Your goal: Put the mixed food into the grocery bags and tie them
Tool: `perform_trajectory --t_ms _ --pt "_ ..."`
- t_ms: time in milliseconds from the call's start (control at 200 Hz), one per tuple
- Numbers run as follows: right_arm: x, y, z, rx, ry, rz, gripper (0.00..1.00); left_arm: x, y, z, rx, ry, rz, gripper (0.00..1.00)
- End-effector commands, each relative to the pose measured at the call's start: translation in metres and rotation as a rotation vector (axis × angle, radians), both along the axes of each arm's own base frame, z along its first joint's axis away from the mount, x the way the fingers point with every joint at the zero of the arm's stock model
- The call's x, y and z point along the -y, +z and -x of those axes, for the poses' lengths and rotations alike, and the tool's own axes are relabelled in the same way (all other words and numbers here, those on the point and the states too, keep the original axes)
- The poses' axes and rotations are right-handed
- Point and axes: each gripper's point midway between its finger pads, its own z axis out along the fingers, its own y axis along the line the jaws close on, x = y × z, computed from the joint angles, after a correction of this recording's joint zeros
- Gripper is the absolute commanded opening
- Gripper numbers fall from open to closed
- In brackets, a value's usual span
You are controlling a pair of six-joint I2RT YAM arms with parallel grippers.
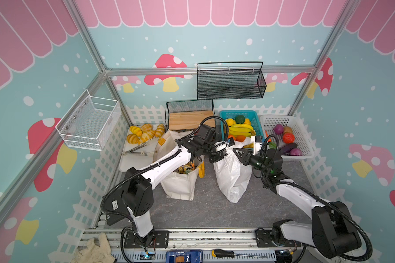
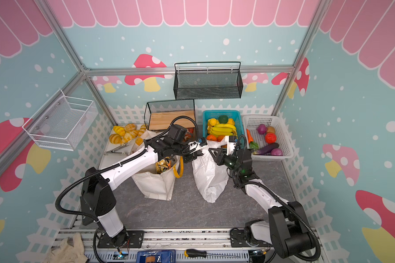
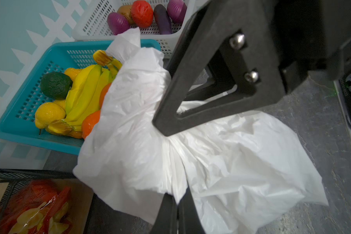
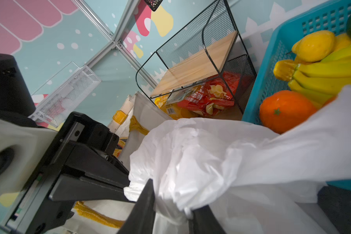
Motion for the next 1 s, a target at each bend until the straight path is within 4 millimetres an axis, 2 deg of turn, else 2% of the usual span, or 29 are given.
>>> perform_trajectory --t_ms 0,95,215,305,440,761,886,991 --pt "-0.001 0.015 0.006 0.048 0.023 -0.081 0.11 -0.004 0.017 0.007 0.045 -0.012 0.025 0.11" --pt "0.004 0.017 0.011 0.054 0.012 -0.097 0.0 -0.011 0.018 0.01 0.042 -0.023 0.034 0.25" --pt "0.01 0.019 0.017 0.054 0.016 -0.124 0.0 -0.021 0.017 0.013 0.051 -0.018 0.033 0.32" --pt "0.01 0.021 0.02 0.058 0.026 -0.139 0.0 -0.024 0.022 0.014 0.061 -0.008 0.055 0.32" --pt "0.009 0.023 0.023 0.063 0.034 -0.149 0.0 -0.018 0.027 0.022 0.059 -0.035 0.081 0.31" --pt "0.01 0.028 0.022 0.08 0.026 -0.148 0.0 -0.001 0.021 0.023 0.059 -0.054 0.059 0.31" --pt "0.011 0.027 0.022 0.08 0.023 -0.143 0.0 0.005 0.027 0.022 0.062 -0.054 0.072 0.26" --pt "0.011 0.026 0.023 0.078 0.022 -0.141 0.0 0.009 0.028 0.02 0.06 -0.052 0.076 0.18"
